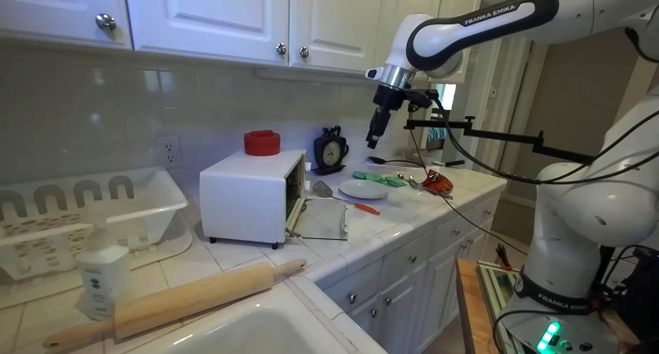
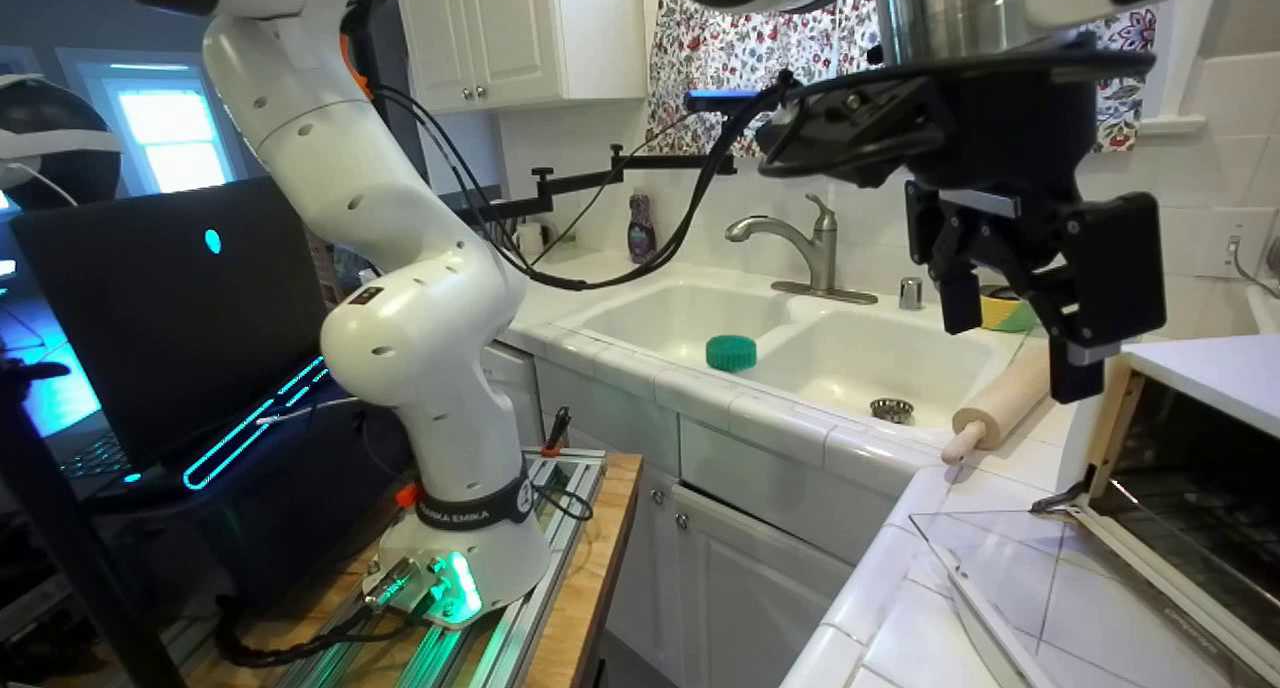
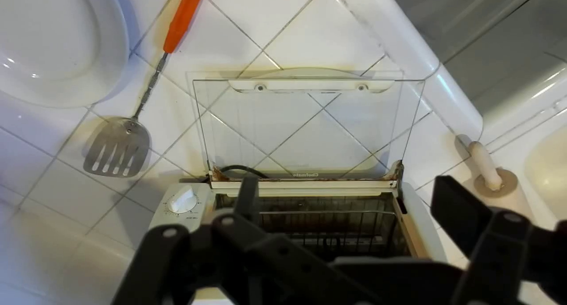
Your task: Use the fish slice to take the black measuring cup out of the open oven.
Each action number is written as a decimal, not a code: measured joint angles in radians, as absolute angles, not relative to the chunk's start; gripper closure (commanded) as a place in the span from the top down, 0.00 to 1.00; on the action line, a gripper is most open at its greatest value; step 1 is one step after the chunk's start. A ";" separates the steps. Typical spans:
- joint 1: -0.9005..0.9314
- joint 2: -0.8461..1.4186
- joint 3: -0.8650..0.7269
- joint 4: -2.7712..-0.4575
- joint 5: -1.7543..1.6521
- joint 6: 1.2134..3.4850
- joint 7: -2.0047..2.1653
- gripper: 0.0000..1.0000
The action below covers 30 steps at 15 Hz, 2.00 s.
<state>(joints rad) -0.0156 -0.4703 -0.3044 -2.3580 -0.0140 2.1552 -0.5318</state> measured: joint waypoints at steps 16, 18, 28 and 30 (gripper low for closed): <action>-0.191 -0.165 -0.285 -2.431 0.010 2.518 -0.060 1.00; -0.192 -0.162 -0.283 -2.430 0.010 2.519 -0.053 1.00; -0.230 -0.081 -0.284 -2.428 0.010 2.509 -0.051 1.00; -0.237 -0.050 -0.284 -2.429 0.009 2.546 -0.051 1.00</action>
<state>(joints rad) -0.2369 -0.0499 -0.2843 -2.4292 0.0089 2.5462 -0.0507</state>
